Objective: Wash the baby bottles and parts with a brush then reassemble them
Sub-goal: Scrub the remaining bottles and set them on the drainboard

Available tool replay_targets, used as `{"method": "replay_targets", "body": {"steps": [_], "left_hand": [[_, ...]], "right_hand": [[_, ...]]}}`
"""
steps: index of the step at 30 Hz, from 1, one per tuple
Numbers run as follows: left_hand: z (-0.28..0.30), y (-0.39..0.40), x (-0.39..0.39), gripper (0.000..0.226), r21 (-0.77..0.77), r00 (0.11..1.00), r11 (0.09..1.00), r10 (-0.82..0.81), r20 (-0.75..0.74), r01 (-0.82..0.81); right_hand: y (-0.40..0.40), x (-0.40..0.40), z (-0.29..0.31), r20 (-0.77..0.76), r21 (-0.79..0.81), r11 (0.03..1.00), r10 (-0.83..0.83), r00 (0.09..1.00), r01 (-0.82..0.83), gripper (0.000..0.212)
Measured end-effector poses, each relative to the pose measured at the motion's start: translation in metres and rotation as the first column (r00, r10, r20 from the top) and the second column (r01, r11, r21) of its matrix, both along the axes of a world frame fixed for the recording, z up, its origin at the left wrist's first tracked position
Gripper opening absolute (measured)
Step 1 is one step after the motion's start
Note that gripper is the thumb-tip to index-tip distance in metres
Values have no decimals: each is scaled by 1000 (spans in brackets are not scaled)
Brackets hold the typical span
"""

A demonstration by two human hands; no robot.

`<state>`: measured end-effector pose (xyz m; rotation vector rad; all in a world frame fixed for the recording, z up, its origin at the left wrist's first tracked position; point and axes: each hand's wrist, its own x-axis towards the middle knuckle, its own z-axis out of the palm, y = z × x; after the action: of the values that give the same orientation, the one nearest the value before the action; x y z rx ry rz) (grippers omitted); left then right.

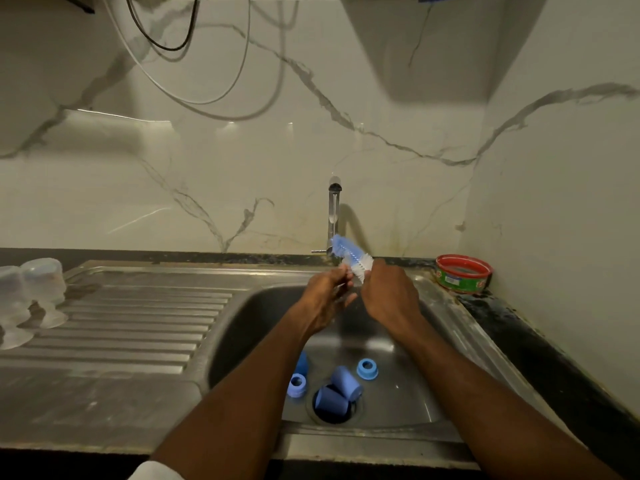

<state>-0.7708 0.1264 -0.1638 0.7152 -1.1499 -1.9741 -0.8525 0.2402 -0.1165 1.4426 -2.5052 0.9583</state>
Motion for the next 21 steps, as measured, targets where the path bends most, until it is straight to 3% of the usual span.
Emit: {"method": "replay_targets", "body": {"steps": [6, 8, 12, 14, 19, 21], "left_hand": [[-8, -14, -2, 20, 24, 946, 946, 325, -16, -324], [-9, -10, -2, 22, -60, 961, 962, 269, 66, -266], [-11, 7, -5, 34, -170, 968, 984, -6, 251, 50], [-7, 6, -3, 34, -202, 970, 979, 43, 239, 6], [0, -1, 9, 21, -250, 941, 920, 330, 78, -302], [-4, -1, 11, 18, -340, 918, 893, 364, 157, -296]], "right_hand": [[6, 3, -8, 1, 51, 998, 21, 1000, -21, 36], [2, 6, -12, 11, 55, 998, 39, 999, -40, 33], [-2, 2, -7, 34, 33, 999, 19, 999, -20, 29], [-1, -1, -3, 15, 49, 999, -8, 1000, 7, 32], [7, -7, -9, 5, 88, 996, 10, 1000, -10, 36], [6, -4, -14, 23, 101, 994, 39, 999, -41, 34]]}}
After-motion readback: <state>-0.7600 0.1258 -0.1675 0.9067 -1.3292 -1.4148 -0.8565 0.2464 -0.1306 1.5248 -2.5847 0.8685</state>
